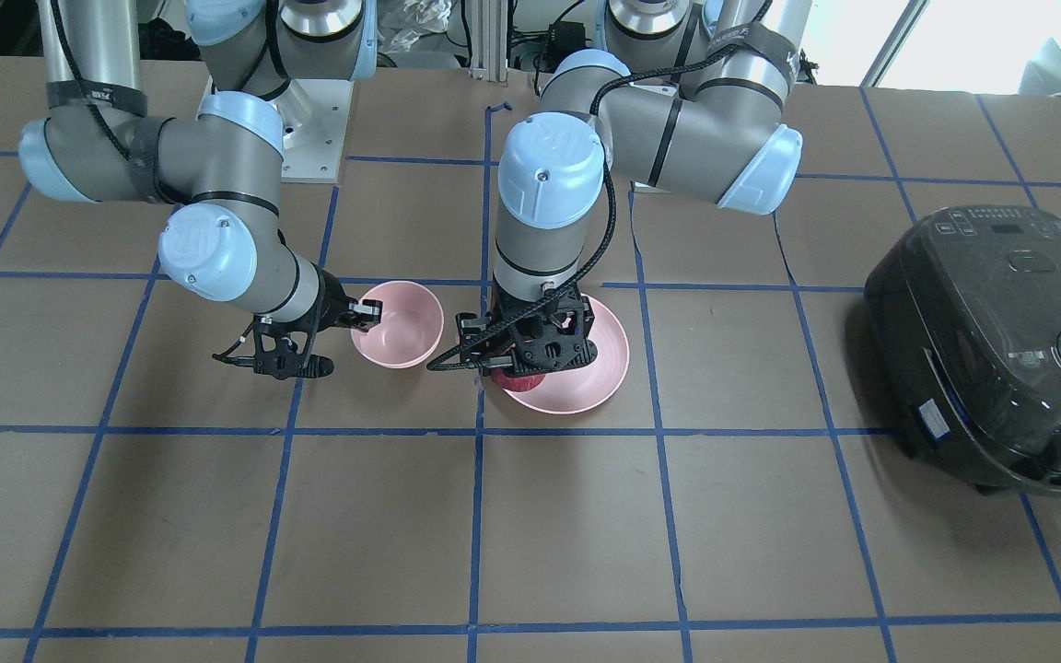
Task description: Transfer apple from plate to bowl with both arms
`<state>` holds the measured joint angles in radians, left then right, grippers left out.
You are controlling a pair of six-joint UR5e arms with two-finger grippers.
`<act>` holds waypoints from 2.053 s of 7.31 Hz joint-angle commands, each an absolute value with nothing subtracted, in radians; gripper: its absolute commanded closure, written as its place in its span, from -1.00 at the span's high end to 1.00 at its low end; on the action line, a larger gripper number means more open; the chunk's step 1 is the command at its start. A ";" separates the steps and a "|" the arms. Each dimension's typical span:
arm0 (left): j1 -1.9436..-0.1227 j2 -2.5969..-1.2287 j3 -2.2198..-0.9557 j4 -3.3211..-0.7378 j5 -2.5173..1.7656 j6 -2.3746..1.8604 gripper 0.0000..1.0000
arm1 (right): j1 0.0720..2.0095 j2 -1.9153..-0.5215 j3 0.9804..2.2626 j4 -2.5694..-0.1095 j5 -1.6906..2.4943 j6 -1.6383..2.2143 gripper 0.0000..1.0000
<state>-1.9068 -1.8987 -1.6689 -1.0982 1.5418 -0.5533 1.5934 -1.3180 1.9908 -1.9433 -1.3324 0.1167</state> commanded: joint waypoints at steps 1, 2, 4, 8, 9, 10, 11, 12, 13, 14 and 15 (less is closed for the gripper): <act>-1.907 -1.895 -1.666 -1.115 1.537 -0.558 -1.00 | 1.591 -1.302 1.993 -1.989 -1.397 0.117 -1.00; -1.907 -1.894 -1.667 -1.117 1.536 -0.560 -1.00 | 1.589 -1.299 1.994 -1.990 -1.387 0.136 -0.99; -1.908 -1.898 -1.669 -1.117 1.532 -0.612 -1.00 | 1.589 -1.301 1.994 -1.982 -1.382 0.144 -0.08; -1.922 -1.899 -1.672 -1.117 1.502 -0.670 -1.00 | 1.571 -1.341 1.918 -1.948 -1.405 0.167 1.00; -1.945 -1.896 -1.672 -1.117 1.485 -0.736 -1.00 | 1.531 -1.362 1.851 -1.866 -1.407 0.154 1.00; -1.983 -1.899 -1.672 -1.115 1.483 -0.777 -1.00 | 1.467 -1.365 1.785 -1.794 -1.439 0.137 1.00; -2.020 -1.917 -1.667 -1.095 1.482 -0.879 -1.00 | 1.407 -1.368 1.748 -1.775 -1.484 0.064 1.00; -2.055 -1.936 -1.666 -1.082 1.483 -0.894 -1.00 | 1.363 -1.371 1.738 -1.782 -1.514 -0.066 1.00; -2.090 -1.954 -1.631 -1.074 1.482 -0.935 -1.00 | 1.326 -1.387 1.720 -1.790 -1.525 -0.113 1.00; -2.127 -1.995 -1.579 -1.069 1.473 -1.034 -1.00 | 1.303 -1.393 1.700 -1.789 -1.528 -0.114 1.00; -2.166 -2.018 -1.565 -1.071 1.474 -1.054 -1.00 | 1.299 -1.394 1.698 -1.786 -1.525 -0.114 1.00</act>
